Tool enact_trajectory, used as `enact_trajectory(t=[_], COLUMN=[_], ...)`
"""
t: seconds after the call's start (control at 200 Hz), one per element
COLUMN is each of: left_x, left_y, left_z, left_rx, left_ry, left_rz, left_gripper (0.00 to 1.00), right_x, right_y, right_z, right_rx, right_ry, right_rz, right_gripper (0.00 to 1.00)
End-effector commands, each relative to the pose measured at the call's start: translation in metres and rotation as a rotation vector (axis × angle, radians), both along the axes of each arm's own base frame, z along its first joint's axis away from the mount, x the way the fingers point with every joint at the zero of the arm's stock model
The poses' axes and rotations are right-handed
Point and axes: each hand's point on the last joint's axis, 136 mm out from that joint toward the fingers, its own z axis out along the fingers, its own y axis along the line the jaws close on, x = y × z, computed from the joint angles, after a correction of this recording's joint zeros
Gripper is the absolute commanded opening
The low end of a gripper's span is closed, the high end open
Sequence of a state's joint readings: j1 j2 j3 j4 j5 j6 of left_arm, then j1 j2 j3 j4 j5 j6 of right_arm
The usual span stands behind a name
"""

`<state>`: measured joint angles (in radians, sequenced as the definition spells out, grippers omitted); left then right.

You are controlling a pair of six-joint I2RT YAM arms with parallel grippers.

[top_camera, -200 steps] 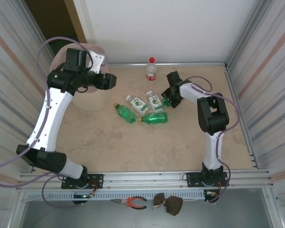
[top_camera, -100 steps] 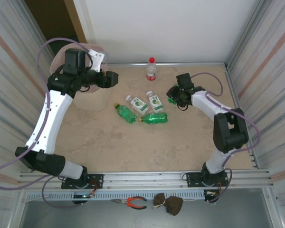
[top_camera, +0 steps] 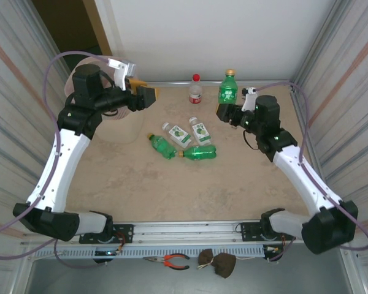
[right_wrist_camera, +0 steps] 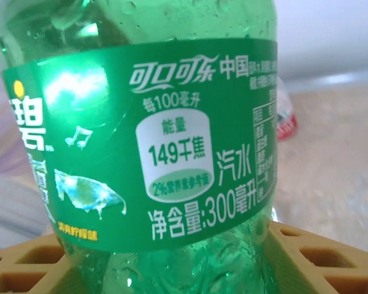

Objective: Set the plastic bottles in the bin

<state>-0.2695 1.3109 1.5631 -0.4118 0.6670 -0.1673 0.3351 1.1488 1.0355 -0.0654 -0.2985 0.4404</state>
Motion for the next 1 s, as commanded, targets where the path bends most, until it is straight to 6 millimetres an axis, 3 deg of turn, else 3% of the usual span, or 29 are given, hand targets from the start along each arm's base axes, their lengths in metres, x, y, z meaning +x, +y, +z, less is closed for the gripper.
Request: enact_trajectory(t=[0.0, 0.135, 0.235, 0.271, 0.436, 0.681, 0.897, 0.997], left_x=[-0.027, -0.048, -0.068, -0.075, -0.098, -0.116, -0.148, -0.153], left_y=[-0.010, -0.026, -0.041, -0.046, -0.067, -0.098, -0.133, -0.144], left_z=[0.045, 0.064, 0.077, 0.080, 0.096, 0.109, 0.111, 0.110], left_rx=[-0.104, -0.135, -0.135, -0.135, -0.140, -0.174, -0.150, -0.142], left_ry=[-0.138, -0.213, -0.278, -0.295, -0.363, -0.375, -0.431, -0.436], left_rz=[-0.115, -0.215, -0.291, -0.316, -0.379, -0.470, -0.608, -0.624], left_gripper=[0.71, 0.73, 0.76, 0.77, 0.85, 0.91, 0.95, 0.94], right_x=[-0.034, -0.064, -0.082, -0.097, -0.123, -0.150, -0.159, -0.162], right_y=[0.019, 0.029, 0.042, 0.042, 0.053, 0.064, 0.068, 0.067], right_z=[0.055, 0.090, 0.104, 0.119, 0.146, 0.171, 0.179, 0.182], right_rx=[-0.032, -0.034, -0.038, -0.031, -0.020, -0.002, 0.011, 0.018], right_ry=[-0.269, -0.402, -0.467, -0.519, -0.616, -0.710, -0.744, -0.752], right_rz=[0.169, 0.259, 0.336, 0.352, 0.409, 0.456, 0.471, 0.465], right_gripper=[0.57, 0.57, 0.57, 0.57, 0.58, 0.59, 0.58, 0.58])
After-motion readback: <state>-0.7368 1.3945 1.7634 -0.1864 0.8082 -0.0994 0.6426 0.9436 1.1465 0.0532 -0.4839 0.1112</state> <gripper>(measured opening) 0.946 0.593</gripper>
